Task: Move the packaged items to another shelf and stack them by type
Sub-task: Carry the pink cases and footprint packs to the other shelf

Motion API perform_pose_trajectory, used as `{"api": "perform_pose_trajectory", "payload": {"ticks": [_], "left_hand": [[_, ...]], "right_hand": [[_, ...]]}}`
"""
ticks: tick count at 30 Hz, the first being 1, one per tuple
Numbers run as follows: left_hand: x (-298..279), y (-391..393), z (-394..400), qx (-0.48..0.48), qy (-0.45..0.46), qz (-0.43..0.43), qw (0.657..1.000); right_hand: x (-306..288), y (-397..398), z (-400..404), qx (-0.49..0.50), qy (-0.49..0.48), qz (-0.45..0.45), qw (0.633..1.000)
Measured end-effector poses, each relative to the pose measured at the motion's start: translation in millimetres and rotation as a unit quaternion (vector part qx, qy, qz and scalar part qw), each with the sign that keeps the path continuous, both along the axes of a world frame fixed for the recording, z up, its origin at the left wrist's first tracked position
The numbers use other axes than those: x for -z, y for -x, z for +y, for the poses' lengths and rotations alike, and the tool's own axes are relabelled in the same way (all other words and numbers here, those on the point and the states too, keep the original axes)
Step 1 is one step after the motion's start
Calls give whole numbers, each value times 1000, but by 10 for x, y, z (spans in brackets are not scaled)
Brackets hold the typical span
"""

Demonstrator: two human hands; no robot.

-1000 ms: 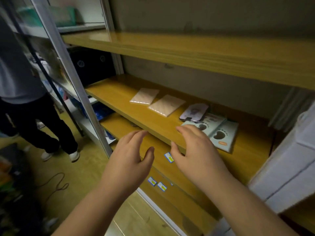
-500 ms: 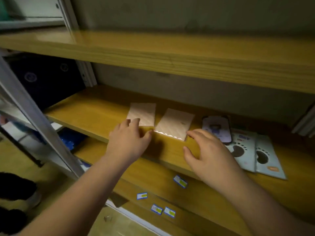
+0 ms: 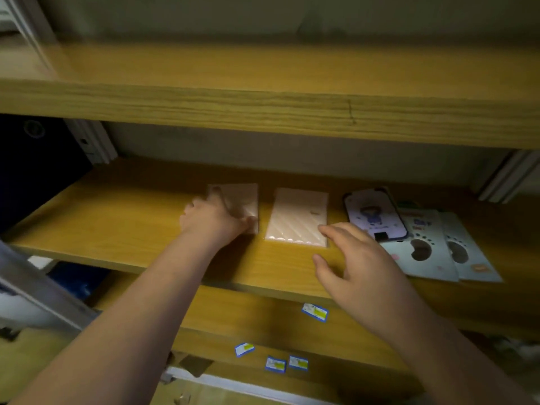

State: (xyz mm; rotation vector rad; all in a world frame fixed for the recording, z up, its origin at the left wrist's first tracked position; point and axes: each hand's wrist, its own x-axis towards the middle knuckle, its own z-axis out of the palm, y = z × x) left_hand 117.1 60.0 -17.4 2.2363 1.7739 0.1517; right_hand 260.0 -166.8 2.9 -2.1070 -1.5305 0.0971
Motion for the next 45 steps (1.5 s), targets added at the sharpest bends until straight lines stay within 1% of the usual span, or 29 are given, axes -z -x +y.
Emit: {"api": "perform_pose_trajectory", "payload": {"ticks": [2,4,7,11,13,16,19,21,22,23,24,25,26,27,29,31,33,36,39,41,43,45], "left_hand": [[-25,43,46,16,-3,-24,1000],[-38,80,81,24,-3,-26,999],[-51,98,75,36,-1,21,999],[-38,73,24,55,-28,71,996],[-67,68,48,57,-28,64,996],[-136,53,104,45,3,56,997],[-169,5,136,72,-5,54,996],[-163,35,157,83,-30,20,996],[-146,75,164,73,-38,-31,996],[-122,129,170,55,-31,-110,992],[-97,193,165,37,-6,-211,977],[-79,249,141,26,31,-311,950],[-65,303,105,21,73,-389,918],[-58,346,59,22,112,-439,891],[-63,394,-44,28,175,-496,850],[-104,405,-180,36,222,-533,816],[-149,386,-335,51,257,-556,789],[-186,315,-564,75,282,-560,776],[-192,247,-707,86,303,-562,765],[-184,215,-759,88,315,-563,759],[-173,168,-795,94,325,-568,750],[-161,110,-823,93,336,-586,732]], "right_hand": [[9,20,-8,5,-3,4,1000],[12,28,-31,12,-4,4,1000],[27,28,-73,22,-4,0,1000],[38,30,-100,42,3,2,999],[43,32,-101,44,3,2,999],[45,26,-106,40,2,3,999],[45,-18,-123,44,-4,7,999],[66,-65,-148,56,-8,14,998],[83,-96,-164,69,-8,13,998],[102,-134,-182,90,-7,9,996],[120,-185,-201,120,-2,1,993],[131,-244,-214,157,4,-10,988],[137,-313,-220,194,12,-23,981],[140,-393,-215,226,19,-41,973],[144,-577,-166,268,42,-81,959],[144,-755,-65,290,91,-109,946],[147,-876,60,306,135,-115,935],[140,-982,198,322,151,-87,930],[133,-1066,228,288,145,-93,942],[105,-1106,228,275,136,-37,951],[48,-1129,226,284,133,21,949],[7,-1169,197,291,118,70,947]]}}
